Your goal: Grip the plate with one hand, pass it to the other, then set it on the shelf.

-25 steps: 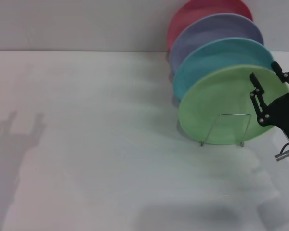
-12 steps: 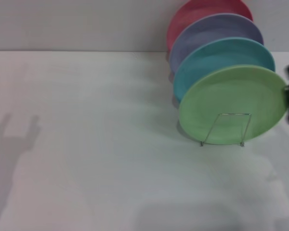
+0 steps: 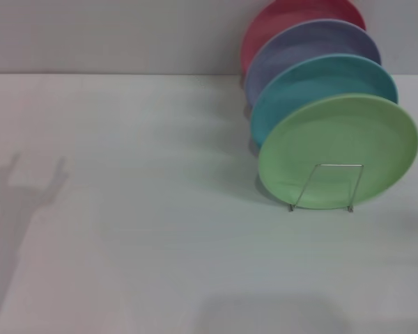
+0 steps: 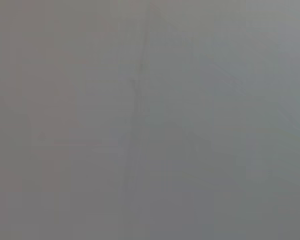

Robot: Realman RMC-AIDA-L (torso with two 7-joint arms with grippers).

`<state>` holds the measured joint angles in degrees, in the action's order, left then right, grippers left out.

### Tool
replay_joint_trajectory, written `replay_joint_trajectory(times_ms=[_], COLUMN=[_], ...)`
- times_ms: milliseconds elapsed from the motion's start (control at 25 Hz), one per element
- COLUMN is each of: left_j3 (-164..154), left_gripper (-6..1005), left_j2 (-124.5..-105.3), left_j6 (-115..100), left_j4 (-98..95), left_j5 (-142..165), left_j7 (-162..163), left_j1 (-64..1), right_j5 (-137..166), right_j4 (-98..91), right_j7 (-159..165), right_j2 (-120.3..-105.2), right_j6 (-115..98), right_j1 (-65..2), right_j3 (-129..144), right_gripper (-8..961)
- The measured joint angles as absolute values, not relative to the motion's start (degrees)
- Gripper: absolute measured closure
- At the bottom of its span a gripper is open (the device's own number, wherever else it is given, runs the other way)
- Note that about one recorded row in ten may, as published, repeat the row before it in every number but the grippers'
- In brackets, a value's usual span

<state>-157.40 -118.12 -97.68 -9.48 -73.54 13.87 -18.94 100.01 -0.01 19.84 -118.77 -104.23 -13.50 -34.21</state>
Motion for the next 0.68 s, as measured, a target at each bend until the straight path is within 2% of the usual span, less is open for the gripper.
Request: replay_joint_trajectory(times_ms=[320,560,680], left_j3=[-151.23,-148.84,-148.91], left_gripper=[149,153,153], left_j2=[-118.42,-118.44,-118.36], left_j6=[-93.97,-87.6,-85.7], left_j4=[-10.97,-11.05,-10.98], left_j5=[-73.88,-73.74,-73.6], left_j7=[9.56,9.35,9.3], left_j1=[-20.8,-22.14,-22.8], right_j5=[97.04,94.95,94.91], right_j4=[-7.0,-7.11,-6.99], right_j7=[27.77,27.78,27.73], right_j2=[-118.65,-118.64,-118.86], right_j6=[-99.43,-99.02,-98.85], right_j1=[-16.51,-17.28,-17.26], right_j3=[-36.01,-36.98,-37.0], right_gripper=[389,268,268])
